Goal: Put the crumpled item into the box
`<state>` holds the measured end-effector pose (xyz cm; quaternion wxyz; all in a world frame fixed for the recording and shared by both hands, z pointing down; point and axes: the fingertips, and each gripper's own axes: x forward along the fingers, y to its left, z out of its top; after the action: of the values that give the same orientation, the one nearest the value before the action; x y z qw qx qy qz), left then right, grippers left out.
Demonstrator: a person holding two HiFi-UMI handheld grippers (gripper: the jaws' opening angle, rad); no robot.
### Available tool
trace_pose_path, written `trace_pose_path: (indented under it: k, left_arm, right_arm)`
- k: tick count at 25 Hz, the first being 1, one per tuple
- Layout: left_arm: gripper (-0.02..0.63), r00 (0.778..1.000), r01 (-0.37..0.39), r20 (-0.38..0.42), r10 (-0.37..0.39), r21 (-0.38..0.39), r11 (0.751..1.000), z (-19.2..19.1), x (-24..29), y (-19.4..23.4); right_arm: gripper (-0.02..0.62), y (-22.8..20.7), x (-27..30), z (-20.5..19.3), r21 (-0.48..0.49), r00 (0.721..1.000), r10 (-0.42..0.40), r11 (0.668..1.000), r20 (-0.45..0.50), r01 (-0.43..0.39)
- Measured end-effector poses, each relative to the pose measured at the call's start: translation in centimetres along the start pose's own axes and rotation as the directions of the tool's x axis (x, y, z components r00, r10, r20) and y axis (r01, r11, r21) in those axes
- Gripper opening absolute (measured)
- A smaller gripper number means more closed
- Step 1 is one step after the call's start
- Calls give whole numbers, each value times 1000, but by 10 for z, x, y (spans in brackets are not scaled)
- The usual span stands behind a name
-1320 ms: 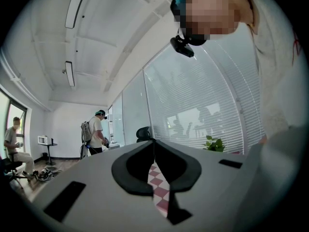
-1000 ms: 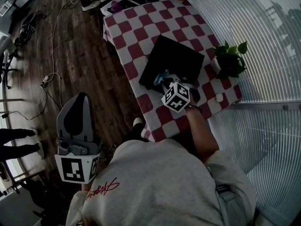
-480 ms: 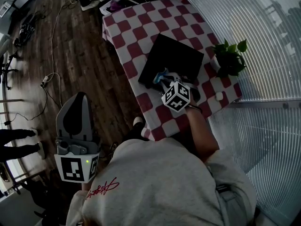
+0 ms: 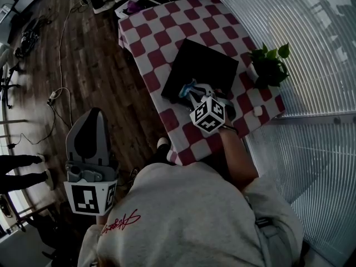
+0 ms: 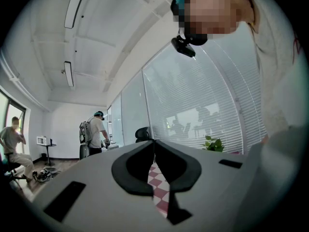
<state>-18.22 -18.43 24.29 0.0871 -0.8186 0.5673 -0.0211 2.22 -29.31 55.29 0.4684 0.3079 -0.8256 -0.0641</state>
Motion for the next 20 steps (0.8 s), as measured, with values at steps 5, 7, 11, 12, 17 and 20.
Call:
trace_pose_path:
  k: [5,7,11,12,17,20]
  left_arm:
    - [25,1000,11,-5,-11,-1,1000,-1,2,-2]
    - [25,1000,17,-5,-17,0,1000,-2,4,-4]
    - [25,1000,27,1,-27,-1,1000,-1,6,-6]
    - [25,1000,31,2,-31,-1,1000,-1,6,-6]
    - [25,999,46,4,-46,-1,999,-1,9,-9]
    - [25,998,55,6,-55,-3,998,-1,12,-11]
  right_arm:
    - [75,-12,-12,8,52,996,-70,996,49,67]
    - [72,-17,-17,11,79,994,-90,993,69,84]
    - [72,-27,-28,16,118,984,-145,984,102,133]
    - [72,-29,-31,16,128,982,-158,981,107,144]
    - [72,-40,-47,21,184,968,-207,966,142,179]
    - [72,-45,-56,23,197,962,-229,960,152,197]
